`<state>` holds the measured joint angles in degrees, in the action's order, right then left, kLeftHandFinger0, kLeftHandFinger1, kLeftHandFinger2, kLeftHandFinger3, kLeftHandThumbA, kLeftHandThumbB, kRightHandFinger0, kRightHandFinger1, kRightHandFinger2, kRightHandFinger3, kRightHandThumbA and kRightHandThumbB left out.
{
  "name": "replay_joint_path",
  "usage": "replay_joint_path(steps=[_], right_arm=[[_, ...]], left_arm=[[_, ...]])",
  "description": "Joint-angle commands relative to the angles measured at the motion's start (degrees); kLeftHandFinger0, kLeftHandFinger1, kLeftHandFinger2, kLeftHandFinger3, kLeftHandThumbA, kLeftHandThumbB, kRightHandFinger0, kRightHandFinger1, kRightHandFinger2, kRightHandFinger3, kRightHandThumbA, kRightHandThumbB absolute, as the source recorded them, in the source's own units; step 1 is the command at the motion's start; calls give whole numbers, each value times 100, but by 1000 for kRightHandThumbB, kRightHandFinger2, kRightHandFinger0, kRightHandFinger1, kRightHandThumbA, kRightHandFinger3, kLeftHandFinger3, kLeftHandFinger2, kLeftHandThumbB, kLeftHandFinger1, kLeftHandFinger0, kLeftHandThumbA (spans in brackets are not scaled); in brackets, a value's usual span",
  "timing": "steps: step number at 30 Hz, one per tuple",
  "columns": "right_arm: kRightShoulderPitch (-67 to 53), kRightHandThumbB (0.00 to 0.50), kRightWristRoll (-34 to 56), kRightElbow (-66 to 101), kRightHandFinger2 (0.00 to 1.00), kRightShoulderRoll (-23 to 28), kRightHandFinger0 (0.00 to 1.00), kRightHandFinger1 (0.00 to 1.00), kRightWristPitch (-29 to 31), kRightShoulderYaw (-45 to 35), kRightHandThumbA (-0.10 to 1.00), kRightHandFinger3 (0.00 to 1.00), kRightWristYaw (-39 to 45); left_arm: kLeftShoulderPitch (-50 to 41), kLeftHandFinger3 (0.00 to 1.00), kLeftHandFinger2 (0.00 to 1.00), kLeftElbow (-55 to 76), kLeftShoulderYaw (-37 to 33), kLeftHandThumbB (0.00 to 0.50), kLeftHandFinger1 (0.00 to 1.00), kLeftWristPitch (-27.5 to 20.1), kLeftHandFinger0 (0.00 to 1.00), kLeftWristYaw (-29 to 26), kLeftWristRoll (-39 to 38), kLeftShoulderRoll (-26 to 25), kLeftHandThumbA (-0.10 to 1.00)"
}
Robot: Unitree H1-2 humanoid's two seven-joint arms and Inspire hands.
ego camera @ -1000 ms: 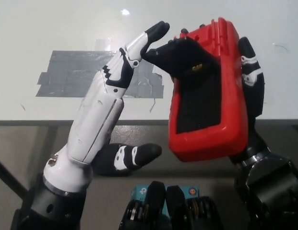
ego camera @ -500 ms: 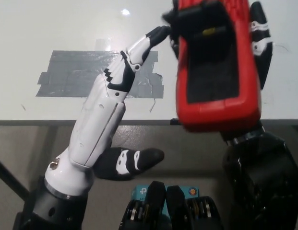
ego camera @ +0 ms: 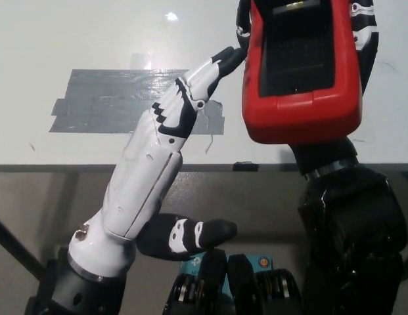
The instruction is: The robot first picks the multimeter with right hand and then unfolds the black stand on the back of it using left hand
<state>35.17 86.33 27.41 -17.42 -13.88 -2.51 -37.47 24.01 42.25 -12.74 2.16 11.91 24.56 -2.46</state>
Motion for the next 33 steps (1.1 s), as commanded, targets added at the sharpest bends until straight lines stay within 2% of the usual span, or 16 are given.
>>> replay_joint_path(steps=[1,2,6,8,14,17,23,27,29,32,33], right_arm=[[141,93,239,117,887,-181,0,421,195,80,-100,1000,55],[85,97,233,136,888,-169,0,402,195,94,-100,1000,70],[-61,93,174,193,872,-84,0,351,177,139,-100,1000,119],[-175,84,191,233,881,16,0,356,122,178,-100,1000,172],[-451,77,177,258,902,102,0,365,62,312,-100,1000,254],[-534,66,44,244,916,141,0,406,35,399,-100,1000,351],[-698,90,134,175,919,98,0,427,14,622,-100,1000,324],[-776,84,70,144,931,77,0,443,3,764,-100,1000,209],[-817,81,-83,116,920,74,0,439,-4,843,-100,1000,258],[-830,68,-121,59,849,76,0,428,-12,930,-100,1000,353],[-841,50,-118,25,840,79,0,423,-19,958,-100,1000,456]], left_arm=[[327,1000,1000,101,309,335,1000,-151,1000,-113,-116,-88,1000],[420,1000,1000,95,462,361,1000,-25,1000,-180,-219,-53,1000],[903,1000,1000,262,1119,295,1000,615,1000,-223,-1029,-120,1000],[1172,1000,1000,310,1508,301,1000,820,1000,-317,-1221,-167,1000],[1471,1000,1000,305,1923,336,1000,1167,1000,-332,-1431,-169,1000],[1652,1000,1000,262,1905,345,1000,1278,1000,-280,-1397,-179,1000],[1970,1000,1000,270,1357,364,1000,1611,1000,97,-1155,-218,1000],[1938,1000,1000,98,895,348,1000,1553,1000,141,-883,-153,1000],[1921,1000,1000,-28,658,342,1000,1450,1000,189,-620,-203,1000],[1965,1000,1000,-62,485,344,1000,1585,1000,323,-520,-350,1000],[1962,1000,1000,-98,444,326,1000,1520,1000,328,-472,-390,1000]])
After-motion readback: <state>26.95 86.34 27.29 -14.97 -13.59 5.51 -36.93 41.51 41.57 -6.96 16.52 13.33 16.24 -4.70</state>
